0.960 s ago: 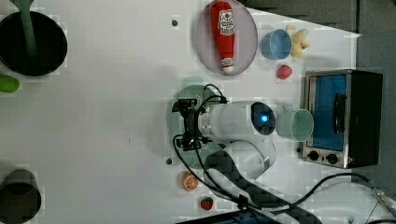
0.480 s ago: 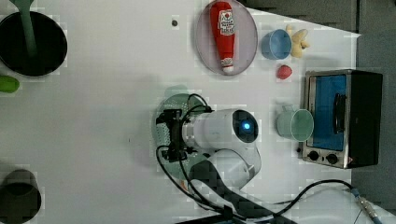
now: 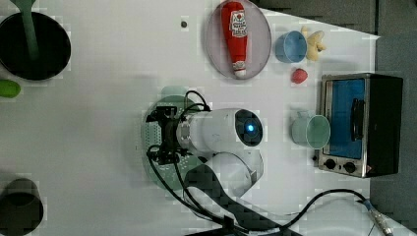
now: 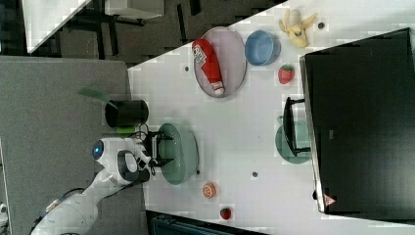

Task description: Drag strainer right to left.

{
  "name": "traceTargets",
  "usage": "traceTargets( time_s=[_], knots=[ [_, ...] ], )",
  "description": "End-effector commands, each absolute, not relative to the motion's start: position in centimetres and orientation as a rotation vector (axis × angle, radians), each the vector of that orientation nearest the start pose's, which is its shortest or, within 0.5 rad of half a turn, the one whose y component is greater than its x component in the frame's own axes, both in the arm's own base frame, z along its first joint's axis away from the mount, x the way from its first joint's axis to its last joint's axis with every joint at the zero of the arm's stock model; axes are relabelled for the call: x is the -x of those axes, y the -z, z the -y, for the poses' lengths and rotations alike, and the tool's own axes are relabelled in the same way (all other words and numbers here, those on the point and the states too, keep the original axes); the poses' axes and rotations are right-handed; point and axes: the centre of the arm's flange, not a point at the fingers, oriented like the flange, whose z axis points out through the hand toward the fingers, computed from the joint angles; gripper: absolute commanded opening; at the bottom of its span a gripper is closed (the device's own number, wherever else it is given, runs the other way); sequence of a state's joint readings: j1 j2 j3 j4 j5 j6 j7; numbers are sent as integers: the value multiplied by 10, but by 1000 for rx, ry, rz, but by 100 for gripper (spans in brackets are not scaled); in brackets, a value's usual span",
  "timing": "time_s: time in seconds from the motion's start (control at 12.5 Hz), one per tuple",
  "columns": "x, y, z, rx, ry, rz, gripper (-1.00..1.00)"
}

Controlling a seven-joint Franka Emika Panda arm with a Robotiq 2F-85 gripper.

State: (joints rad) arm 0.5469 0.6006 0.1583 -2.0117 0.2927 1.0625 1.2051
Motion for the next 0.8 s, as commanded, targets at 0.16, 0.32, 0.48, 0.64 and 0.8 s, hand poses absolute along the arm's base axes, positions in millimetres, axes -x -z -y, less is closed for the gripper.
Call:
traceTargets(
  time_s=[0.16, 0.32, 0.48, 0.64, 0.8],
  knots=[
    [-460, -151, -409, 2139, -347, -2176, 100],
    [-460, -150, -420, 2146, -349, -2157, 100],
    [-461, -151, -425, 2151, -346, -2143, 100],
    [-465, -165, -421, 2193, -331, -2101, 100],
    [-476, -204, -406, 2369, -285, -1935, 100]
  ],
)
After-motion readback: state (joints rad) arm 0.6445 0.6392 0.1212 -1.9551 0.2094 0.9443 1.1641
